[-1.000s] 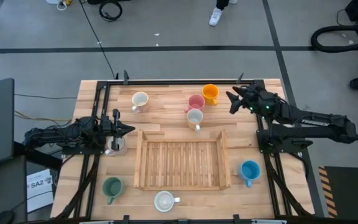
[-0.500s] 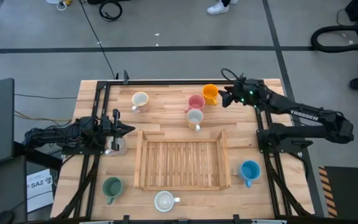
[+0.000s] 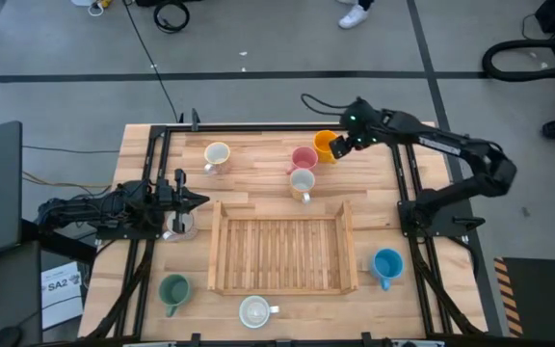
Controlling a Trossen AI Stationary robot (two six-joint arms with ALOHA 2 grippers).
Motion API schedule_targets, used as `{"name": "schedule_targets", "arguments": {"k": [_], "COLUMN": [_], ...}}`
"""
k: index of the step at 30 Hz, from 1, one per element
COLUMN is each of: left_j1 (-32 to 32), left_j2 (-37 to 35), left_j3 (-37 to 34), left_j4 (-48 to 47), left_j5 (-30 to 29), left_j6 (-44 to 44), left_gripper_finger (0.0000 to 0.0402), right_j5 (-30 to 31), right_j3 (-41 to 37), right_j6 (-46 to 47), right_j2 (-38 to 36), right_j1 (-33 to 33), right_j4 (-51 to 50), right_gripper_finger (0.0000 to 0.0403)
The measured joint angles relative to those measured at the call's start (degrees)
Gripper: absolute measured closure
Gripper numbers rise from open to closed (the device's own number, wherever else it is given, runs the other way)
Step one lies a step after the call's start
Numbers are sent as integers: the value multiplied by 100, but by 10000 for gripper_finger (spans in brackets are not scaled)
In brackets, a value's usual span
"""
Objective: Place coffee mugs
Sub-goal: Put the yellow mug on the shelf
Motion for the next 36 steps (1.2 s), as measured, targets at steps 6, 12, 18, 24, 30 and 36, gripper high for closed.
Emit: {"name": "schedule_targets", "arguments": {"k": [6,12,18,24,30,36], "left_j1": [2,1,1,1,2,2], "left_j2": [0,0,0,0,0,0], "left_j3": [1,1,0,2,0,2], "left_j4": [0,-1,-1,-1,0,-1], "left_j5": [0,0,1,2,2,2], "left_j6": [-2,-2,-2,-3,-2,-2], "left_gripper_finger": [388,388,388,388,388,388], "right_j5": [-23,-354,-434,-434,-439,-456], "right_j3": [279,327,327,327,327,327], "right_j6": [-89,-158,-264,-285,-299,-392], "right_j2": [721,1186,1469,1639,1738,1746], "right_j1": [-14,-14,-14,-21,-23,-21], "right_j4": [-244,-244,-243,-182,-131,-96], "right_gripper_finger": [177,177,177,189,221,265]}}
